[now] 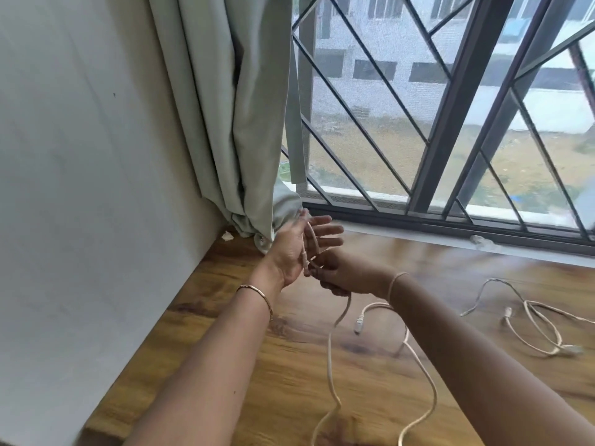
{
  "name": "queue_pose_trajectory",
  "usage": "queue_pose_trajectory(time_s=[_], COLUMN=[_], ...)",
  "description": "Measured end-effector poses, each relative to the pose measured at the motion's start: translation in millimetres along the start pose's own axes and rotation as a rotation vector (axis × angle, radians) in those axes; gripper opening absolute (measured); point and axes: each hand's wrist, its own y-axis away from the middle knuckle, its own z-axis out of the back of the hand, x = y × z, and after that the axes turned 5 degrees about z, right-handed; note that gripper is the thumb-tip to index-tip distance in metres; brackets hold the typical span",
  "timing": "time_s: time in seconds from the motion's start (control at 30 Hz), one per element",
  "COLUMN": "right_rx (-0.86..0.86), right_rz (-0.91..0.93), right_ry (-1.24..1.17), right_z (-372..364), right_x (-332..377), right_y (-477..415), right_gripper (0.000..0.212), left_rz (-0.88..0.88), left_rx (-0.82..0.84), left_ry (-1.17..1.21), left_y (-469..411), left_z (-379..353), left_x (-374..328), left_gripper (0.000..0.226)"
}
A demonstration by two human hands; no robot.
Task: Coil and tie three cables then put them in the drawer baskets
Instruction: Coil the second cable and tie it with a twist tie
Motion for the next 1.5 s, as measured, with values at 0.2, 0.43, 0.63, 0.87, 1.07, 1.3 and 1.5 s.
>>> queue_pose_trajectory(time_s=[0.2, 0.43, 0.63, 0.87, 1.07, 1.3, 1.5], right_rx=[0.012, -0.158, -0.248, -0.407, -0.427, -0.381, -0.036], right_rz=[-0.184, -0.169, 0.005, 0.154, 0.194, 0.090, 0.032], right_ry=[-0.235, -0.211, -0.095, 0.190, 0.001, -0.046, 0.118], right_z=[20.7, 50.0, 65.4, 76.4, 39.5, -2.9, -19.5], right_x=[10.6, 27.9, 40.7, 21.6, -5.8, -12.6, -2.5], right_y=[8.1, 18.7, 6.7, -16.1, -23.5, -15.1, -1.3], right_gripper=[0.020, 0.022, 0.010, 0.023, 0.013, 0.035, 0.021], left_rz=[-0.069, -0.053, 0.034, 0.092, -0.009, -0.066, -0.158], left_rx=[-0.040, -0.128, 0.051, 0.184, 0.228, 0.078, -0.076], left_ry=[-0.292, -0.451, -0.446, -0.139, 0.207, 0.391, 0.350], left_y=[-12.5, -14.8, -12.5, -1.6, -1.9, -12.3, -16.5], left_z=[-2.1, 5.8, 7.5, 1.9, 2.9, -4.5, 0.6], left_x=[0.9, 9.0, 19.5, 10.3, -0.2, -5.3, -4.8], left_gripper=[0.055, 0.052, 0.059, 0.064, 0.053, 0.054, 0.056])
